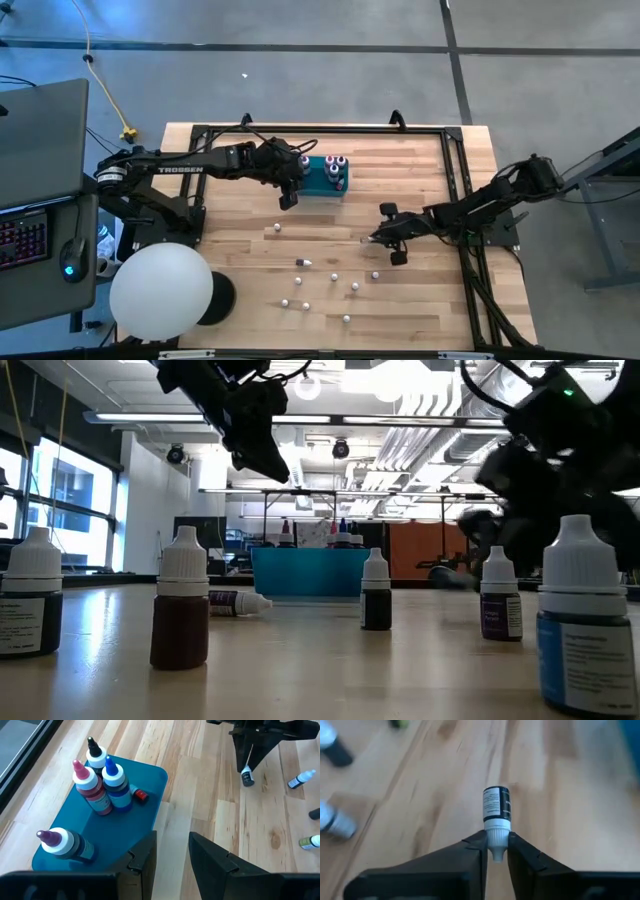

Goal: Pick & Place food coloring
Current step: Put the black food coloring into the blue bin

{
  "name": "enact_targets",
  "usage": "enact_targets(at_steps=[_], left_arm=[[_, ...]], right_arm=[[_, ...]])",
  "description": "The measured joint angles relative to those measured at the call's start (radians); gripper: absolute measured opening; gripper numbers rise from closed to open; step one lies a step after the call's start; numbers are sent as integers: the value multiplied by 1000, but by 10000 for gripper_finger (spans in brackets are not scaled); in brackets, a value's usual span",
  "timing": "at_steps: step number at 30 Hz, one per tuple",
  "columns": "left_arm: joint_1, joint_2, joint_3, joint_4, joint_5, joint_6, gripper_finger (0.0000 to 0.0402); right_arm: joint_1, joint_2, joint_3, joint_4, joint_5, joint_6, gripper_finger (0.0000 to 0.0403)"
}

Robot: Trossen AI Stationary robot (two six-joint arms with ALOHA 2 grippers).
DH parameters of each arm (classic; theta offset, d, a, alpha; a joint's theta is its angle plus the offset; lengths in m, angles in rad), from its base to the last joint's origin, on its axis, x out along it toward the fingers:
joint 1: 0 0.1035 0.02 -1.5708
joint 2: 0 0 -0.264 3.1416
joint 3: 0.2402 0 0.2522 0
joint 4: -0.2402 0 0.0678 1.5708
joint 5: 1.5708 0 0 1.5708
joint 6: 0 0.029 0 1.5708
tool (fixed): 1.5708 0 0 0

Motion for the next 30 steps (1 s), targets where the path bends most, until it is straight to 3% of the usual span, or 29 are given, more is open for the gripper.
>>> enact_targets(at_steps=[2,5,8,13,16,18,22,30], left_arm=[[0,0,0,0,0,0,113],[2,0,0,0,0,0,113],[2,0,0,0,0,0,113],[2,0,0,1,-7,0,113],[2,0,0,5,-27,-1,113],[2,0,0,5,-35,-4,113],[2,0,0,-1,-35,-1,113],[2,1,-2,-29,-36,2,113]], right_arm=[[-28,-7,53,1,24,-68,46],[-81,-9,171,-6,154,-164,60],[-144,-9,342,-142,247,-316,71],[-233,66,660,-487,201,-486,65],[-267,189,810,-674,151,-486,56],[-279,287,891,-775,189,-510,55],[-296,447,1008,-872,310,-519,65],[-334,594,1097,-881,324,-528,65]])
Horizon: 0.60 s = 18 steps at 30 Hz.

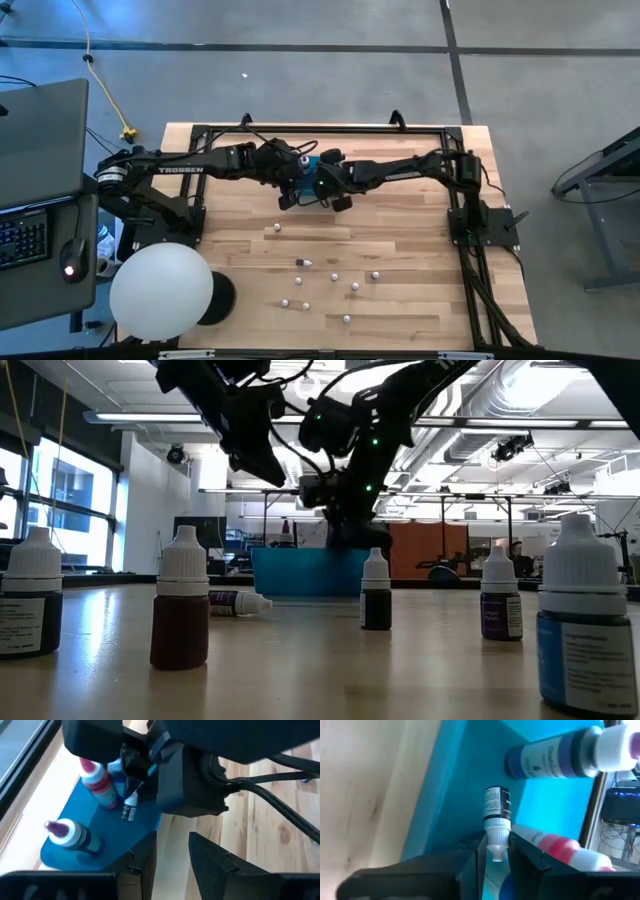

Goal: Pick & Place food coloring
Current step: Put the black food coloring into the blue bin, then put the blue food coloring into the blue bin

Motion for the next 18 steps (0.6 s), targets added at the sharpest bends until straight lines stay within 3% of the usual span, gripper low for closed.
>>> enact_targets(at_steps=[6,18], left_arm=[[0,0,1,-4,0,-2,113],[-18,-1,1,-10,0,-62,113]], right_arm=[[-5,0,1,3,-71,15,85],[24,-3,1,1,-44,18,121]])
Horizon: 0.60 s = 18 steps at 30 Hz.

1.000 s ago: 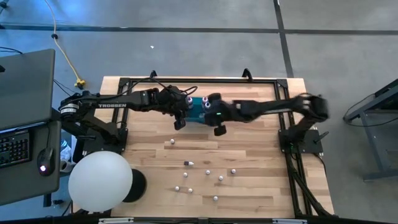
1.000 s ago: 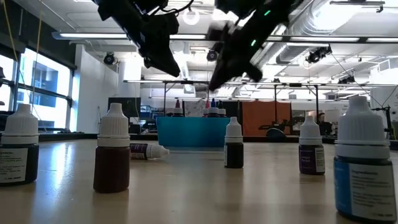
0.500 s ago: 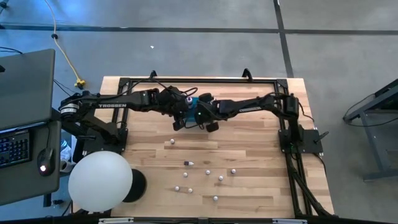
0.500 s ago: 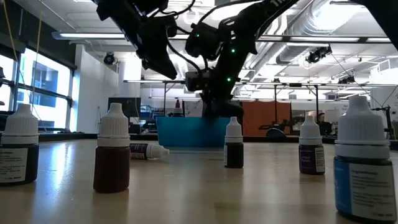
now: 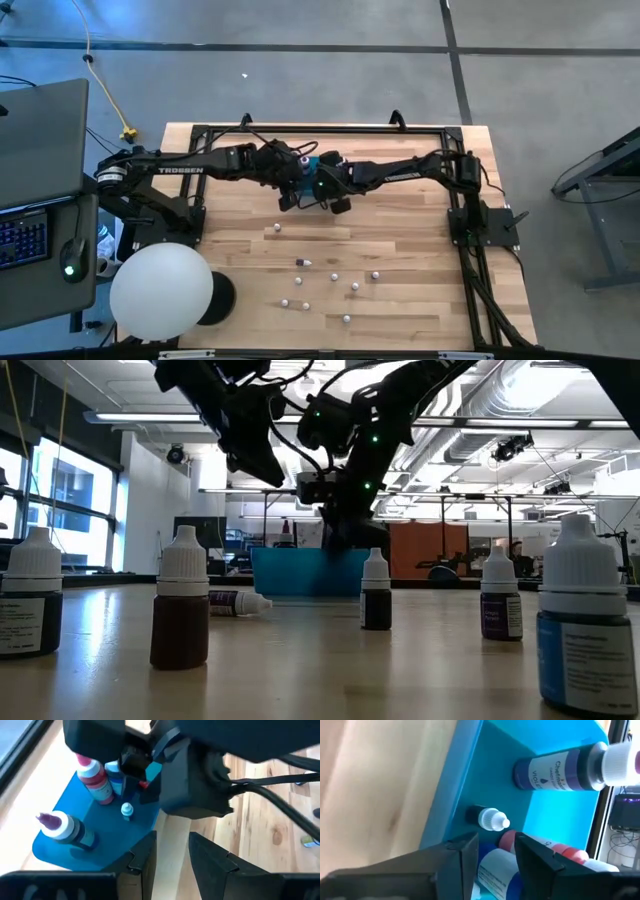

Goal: Pick & Place food coloring
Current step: Put the blue food coloring into the blue bin

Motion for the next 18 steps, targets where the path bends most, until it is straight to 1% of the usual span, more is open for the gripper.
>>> enact_targets(at_steps=[3,6,8,11,15,18], left_arm=[[-45,0,1,-10,-51,-43,113],[-101,0,2,-55,-165,-93,113],[-130,0,2,-107,-251,-144,113],[-161,0,2,-187,-334,-248,113],[-200,-3,2,-264,-364,-349,113],[-222,-64,1,-331,-377,-403,113]], right_arm=[[35,-21,0,-19,58,-3,115],[66,-61,0,-47,108,-4,109],[79,-95,0,-68,113,-4,105],[91,-155,2,-98,103,-2,100],[96,-240,2,-148,81,50,96],[92,-298,2,-176,22,108,96]])
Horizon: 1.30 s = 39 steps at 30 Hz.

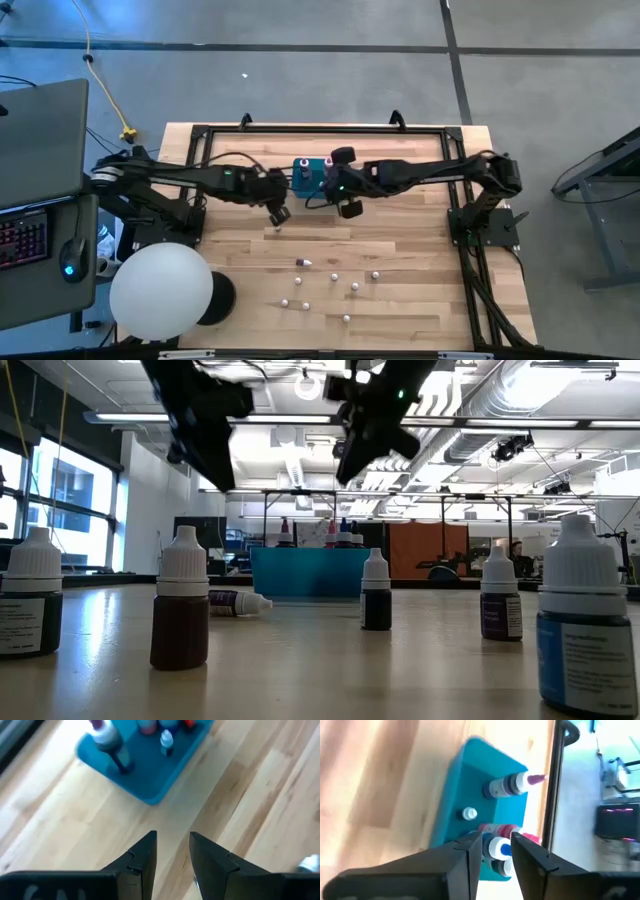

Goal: Pick & Place food coloring
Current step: Put the blue food coloring into the blue bin

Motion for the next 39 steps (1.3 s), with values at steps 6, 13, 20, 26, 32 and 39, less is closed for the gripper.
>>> enact_targets(at_steps=[6,13,20,26,32,39], left_arm=[[-50,-120,2,-79,-87,-34,113],[-117,-231,-175,86,-115,-33,113],[-91,-253,-394,451,54,-26,113],[-88,-227,-440,510,129,-31,113],[-87,-200,-437,566,124,-31,113],[-87,-196,-439,550,137,51,113]], right_arm=[[-7,-55,0,-23,-168,107,89],[5,-53,-105,44,-274,153,75],[11,-52,-201,145,-270,178,75],[11,-52,-212,154,-271,204,74],[11,-52,-212,178,-270,203,74],[11,-52,-212,174,-270,202,74]])
